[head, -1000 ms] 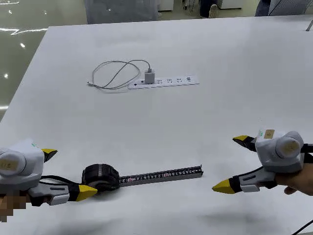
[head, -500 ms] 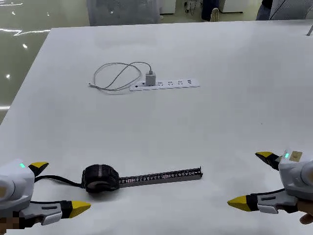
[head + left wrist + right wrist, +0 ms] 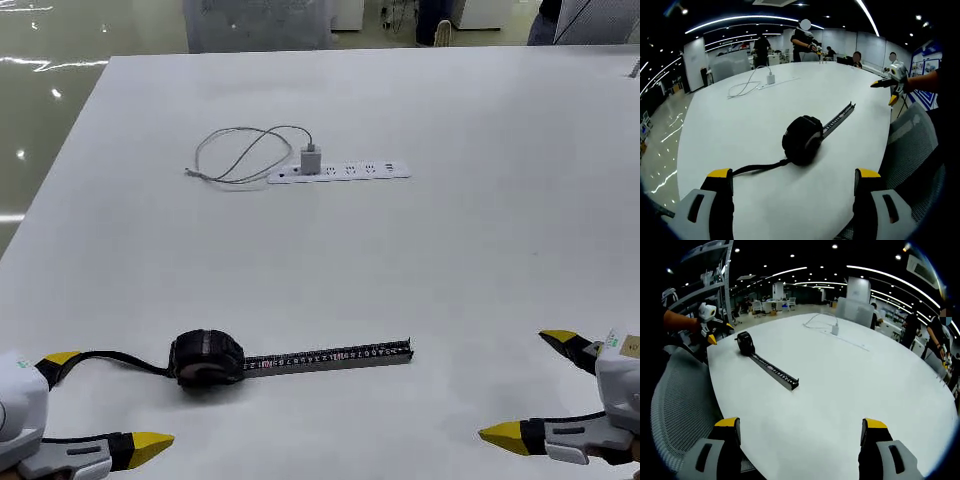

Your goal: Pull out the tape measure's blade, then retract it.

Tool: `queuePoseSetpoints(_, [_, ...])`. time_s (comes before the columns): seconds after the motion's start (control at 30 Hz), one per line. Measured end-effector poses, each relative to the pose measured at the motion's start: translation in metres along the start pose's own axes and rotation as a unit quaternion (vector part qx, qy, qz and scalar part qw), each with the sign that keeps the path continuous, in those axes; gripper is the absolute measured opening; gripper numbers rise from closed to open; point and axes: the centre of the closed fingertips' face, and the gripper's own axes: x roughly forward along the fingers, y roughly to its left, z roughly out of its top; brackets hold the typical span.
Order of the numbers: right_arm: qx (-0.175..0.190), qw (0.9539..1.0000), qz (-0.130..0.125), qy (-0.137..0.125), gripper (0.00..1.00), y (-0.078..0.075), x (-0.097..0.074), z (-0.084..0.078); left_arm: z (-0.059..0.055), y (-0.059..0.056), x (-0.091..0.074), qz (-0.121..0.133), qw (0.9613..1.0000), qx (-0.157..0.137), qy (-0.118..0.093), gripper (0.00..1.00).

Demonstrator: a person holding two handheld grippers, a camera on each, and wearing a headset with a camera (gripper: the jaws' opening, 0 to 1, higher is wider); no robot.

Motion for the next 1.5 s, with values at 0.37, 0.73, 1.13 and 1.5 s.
queuePoseSetpoints(0.37, [0.006,0.9999,-0.006,-0.006,0.99,-0.001,-0.009,-0.003,0.000,-0.005,-0.002,-0.001,1.0000,-0.003,-0.006,0.99])
queuePoseSetpoints(0.73, [0.002,1.0000,-0.001,-0.005,0.99,0.002,-0.008,-0.006,0.003,-0.007,-0.002,0.003,0.9999,-0.007,-0.008,0.99])
queuePoseSetpoints(1.13, [0.006,1.0000,0.004,-0.004,0.99,0.004,-0.008,-0.006,0.004,-0.003,0.001,0.007,0.9999,-0.014,-0.002,0.99])
queuePoseSetpoints(1.5, [0.000,0.9999,0.013,0.010,0.99,0.005,-0.008,-0.006,0.001,0.003,0.005,0.018,0.9995,-0.001,0.027,0.99])
